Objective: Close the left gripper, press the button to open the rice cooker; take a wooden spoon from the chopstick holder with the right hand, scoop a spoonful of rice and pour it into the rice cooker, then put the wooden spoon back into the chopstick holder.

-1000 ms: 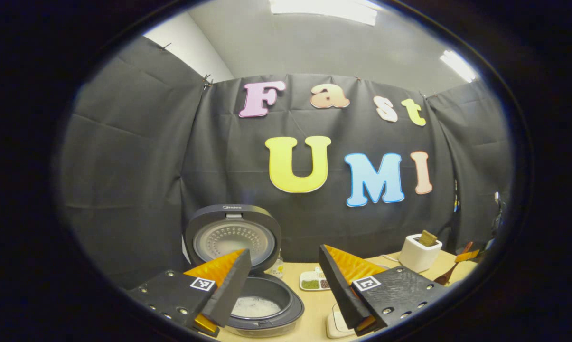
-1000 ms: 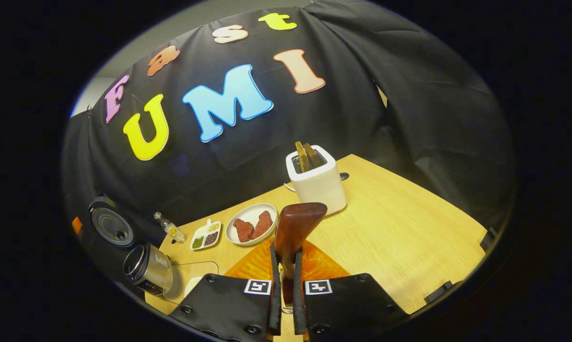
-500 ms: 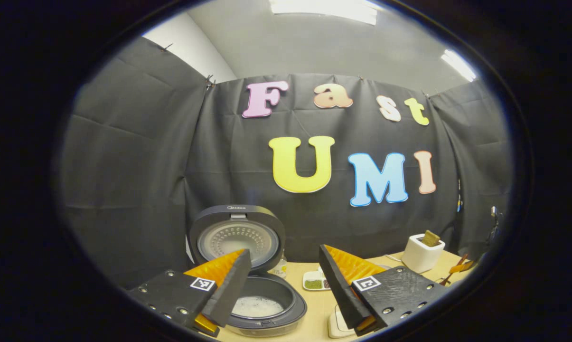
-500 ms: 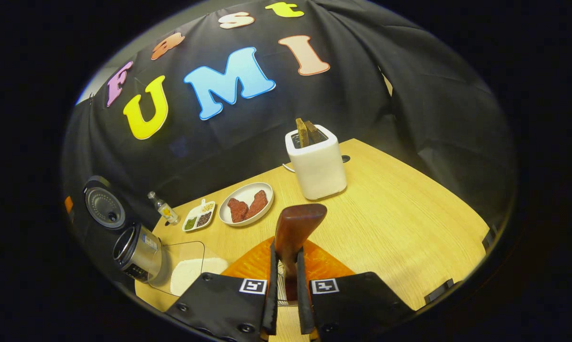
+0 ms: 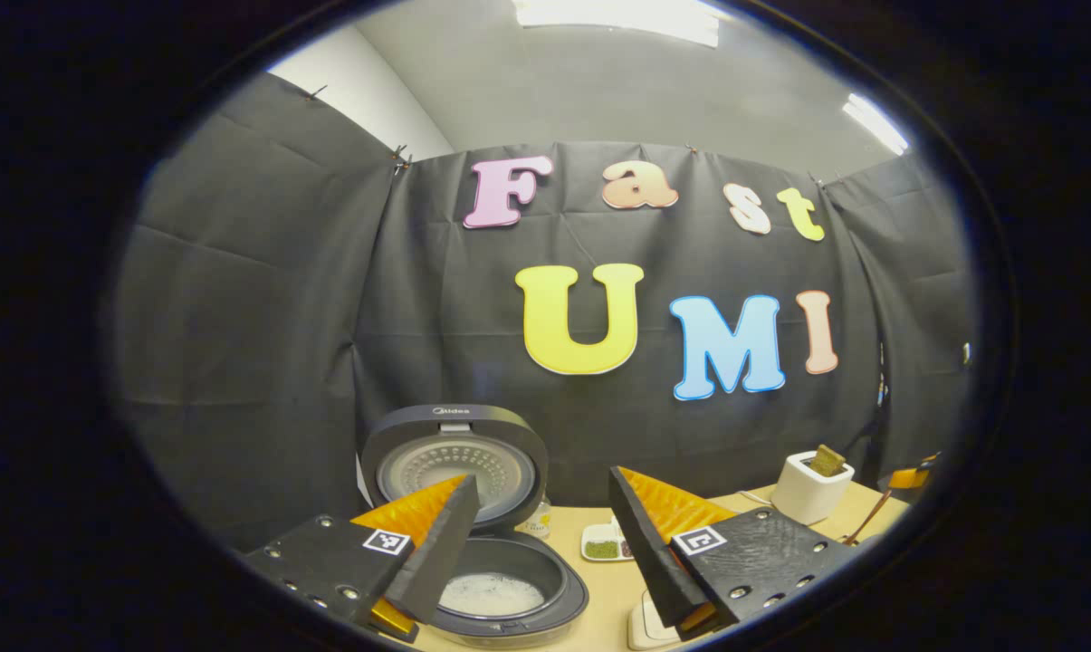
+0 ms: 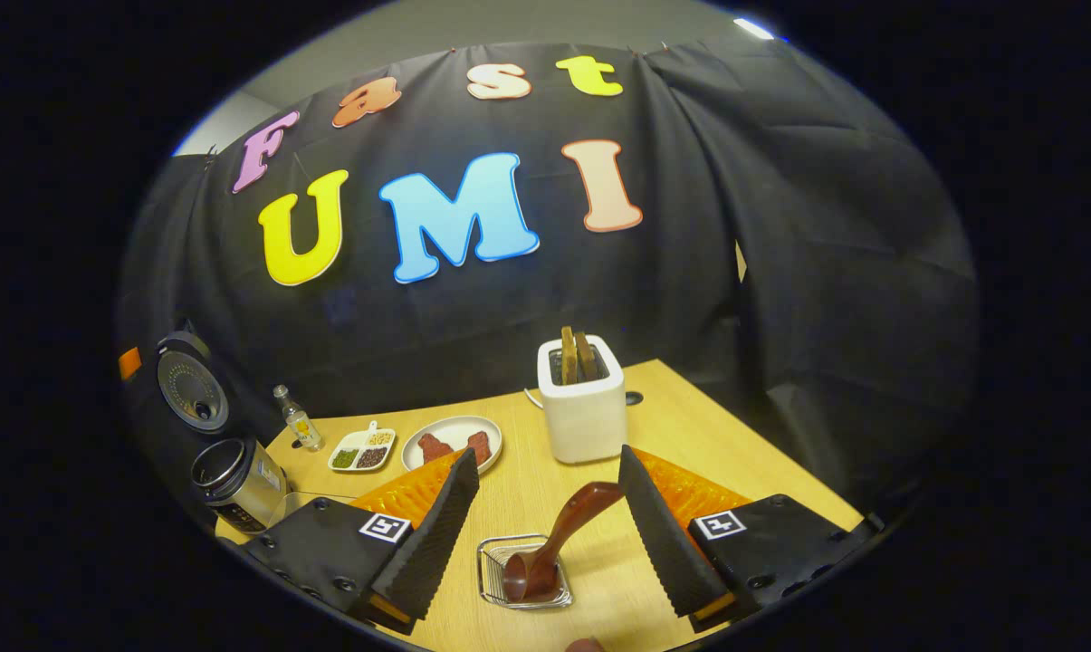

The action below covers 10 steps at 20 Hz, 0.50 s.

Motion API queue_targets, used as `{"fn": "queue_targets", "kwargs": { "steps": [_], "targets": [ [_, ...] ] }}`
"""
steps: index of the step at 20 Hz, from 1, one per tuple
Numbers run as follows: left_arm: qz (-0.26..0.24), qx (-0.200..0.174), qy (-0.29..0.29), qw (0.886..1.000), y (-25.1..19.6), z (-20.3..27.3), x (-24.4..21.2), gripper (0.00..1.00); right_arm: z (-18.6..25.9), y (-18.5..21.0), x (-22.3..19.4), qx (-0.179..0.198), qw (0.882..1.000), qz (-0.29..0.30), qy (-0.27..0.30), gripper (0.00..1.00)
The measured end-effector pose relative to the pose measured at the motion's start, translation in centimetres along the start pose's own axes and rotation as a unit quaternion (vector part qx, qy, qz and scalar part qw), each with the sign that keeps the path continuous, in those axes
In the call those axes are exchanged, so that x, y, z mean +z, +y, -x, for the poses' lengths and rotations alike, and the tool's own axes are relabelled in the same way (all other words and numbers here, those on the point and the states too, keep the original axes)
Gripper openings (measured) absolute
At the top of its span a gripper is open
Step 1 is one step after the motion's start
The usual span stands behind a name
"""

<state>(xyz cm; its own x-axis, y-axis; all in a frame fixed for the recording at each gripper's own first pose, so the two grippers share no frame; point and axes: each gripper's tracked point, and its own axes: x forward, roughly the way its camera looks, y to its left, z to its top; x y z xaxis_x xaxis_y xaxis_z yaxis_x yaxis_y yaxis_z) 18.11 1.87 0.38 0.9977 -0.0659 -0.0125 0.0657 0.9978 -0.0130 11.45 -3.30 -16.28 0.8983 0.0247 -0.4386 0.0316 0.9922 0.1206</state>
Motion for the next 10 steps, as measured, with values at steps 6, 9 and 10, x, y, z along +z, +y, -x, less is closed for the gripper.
{"fn": "queue_targets", "kwargs": {
  "steps": [6, 9, 10],
  "targets": [
    [-0.012, 0.013, 0.005, 1.000, 1.6, -4.0, 2.7, 0.89, 3.5, 1.2, 7.5, -0.001, 0.995, 0.065, -0.079, 0.98],
    [-0.011, 0.025, 0.015, 1.000, 3.5, -7.5, 4.0, 0.89, 4.7, 2.2, 9.4, 0.008, 0.992, 0.071, -0.100, 0.98],
    [-0.003, 0.029, 0.019, 0.999, 4.3, -8.7, 4.2, 0.87, 4.9, 2.5, 9.8, 0.011, 0.992, 0.070, -0.104, 0.98]
  ]
}}
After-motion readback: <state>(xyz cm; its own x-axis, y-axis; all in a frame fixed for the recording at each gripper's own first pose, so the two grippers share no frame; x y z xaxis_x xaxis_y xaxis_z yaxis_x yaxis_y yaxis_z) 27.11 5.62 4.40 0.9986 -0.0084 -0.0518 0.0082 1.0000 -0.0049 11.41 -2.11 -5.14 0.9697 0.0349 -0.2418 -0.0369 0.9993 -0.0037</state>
